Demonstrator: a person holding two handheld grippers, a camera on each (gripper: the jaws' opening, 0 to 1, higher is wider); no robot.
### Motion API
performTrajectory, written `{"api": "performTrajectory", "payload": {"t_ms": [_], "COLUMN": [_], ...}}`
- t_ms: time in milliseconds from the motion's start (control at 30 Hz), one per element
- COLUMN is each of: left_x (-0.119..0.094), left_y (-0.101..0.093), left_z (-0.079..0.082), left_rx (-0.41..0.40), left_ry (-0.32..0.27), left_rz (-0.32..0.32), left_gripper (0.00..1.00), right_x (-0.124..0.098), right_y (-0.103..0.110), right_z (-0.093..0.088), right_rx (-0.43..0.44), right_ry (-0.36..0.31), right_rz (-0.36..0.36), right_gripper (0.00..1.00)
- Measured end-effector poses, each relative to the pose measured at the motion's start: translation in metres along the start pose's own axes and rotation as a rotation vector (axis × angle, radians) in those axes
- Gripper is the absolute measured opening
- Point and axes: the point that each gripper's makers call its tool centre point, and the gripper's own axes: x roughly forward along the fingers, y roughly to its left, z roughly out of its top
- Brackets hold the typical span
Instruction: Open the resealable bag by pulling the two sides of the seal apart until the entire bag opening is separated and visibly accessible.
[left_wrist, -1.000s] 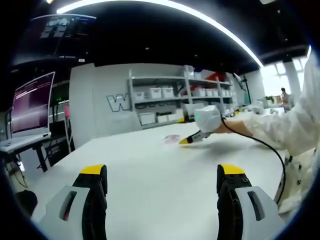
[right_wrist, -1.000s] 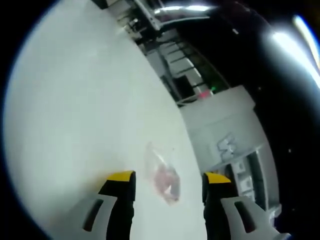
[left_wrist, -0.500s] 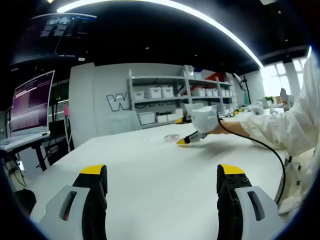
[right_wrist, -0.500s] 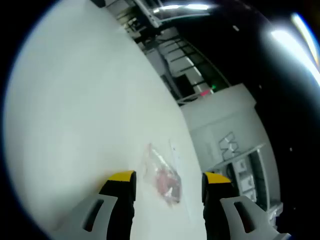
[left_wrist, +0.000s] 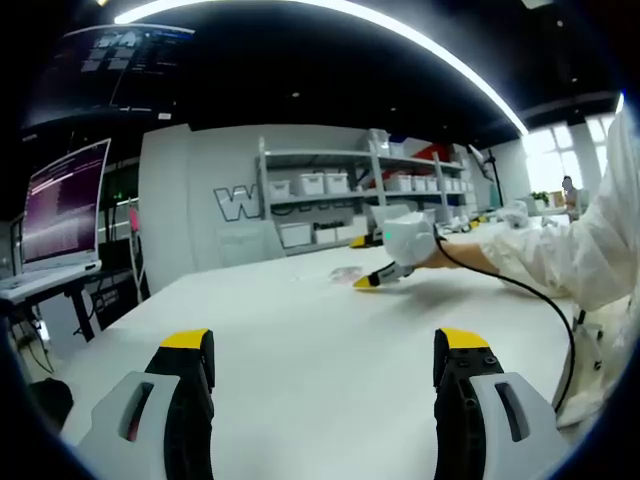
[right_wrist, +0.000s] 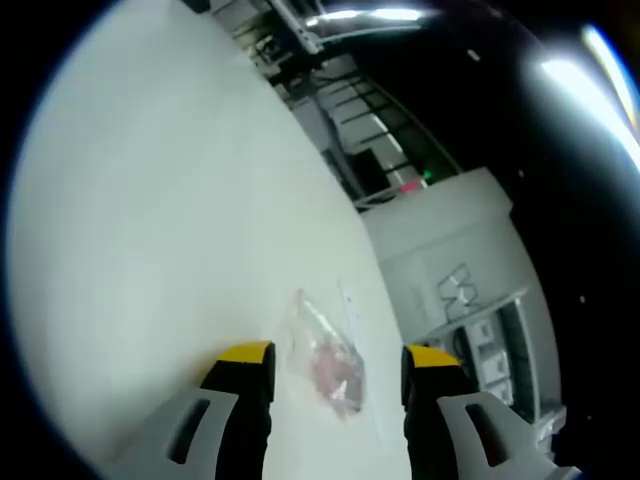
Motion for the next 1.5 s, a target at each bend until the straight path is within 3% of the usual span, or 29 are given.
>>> {"api": "performTrajectory", "payload": {"t_ms": [600, 667, 733, 833, 1500], "left_x": [0.001, 0.001, 0.0, 0.0, 0.003], "left_y": [0.005, 0.006, 0.007, 0.009, 0.009], "left_z": [-0.005, -0.006, -0.006, -0.006, -0.013], "left_rx": [-0.009, -0.01, -0.011, -0.012, -0.018], "left_ry": [0.007, 0.008, 0.008, 0.008, 0.021], "left_rz": [0.008, 0.01, 0.013, 0.016, 0.015], "left_gripper": [0.9, 0.9, 0.9, 0.9, 0.9], "right_x": [0.007, 0.009, 0.011, 0.014, 0.023], "right_y": [0.0, 0.0, 0.005, 0.004, 0.004], "right_z": [-0.001, -0.001, 0.0, -0.003, -0.005], "right_rx": [-0.009, -0.003, 0.03, 0.006, 0.064], "right_ry": [0.004, -0.006, -0.021, -0.006, -0.042], "right_rz": [-0.012, -0.01, 0.016, 0.003, 0.008], "right_gripper": [0.46, 0.42, 0.32, 0.37, 0.28]}}
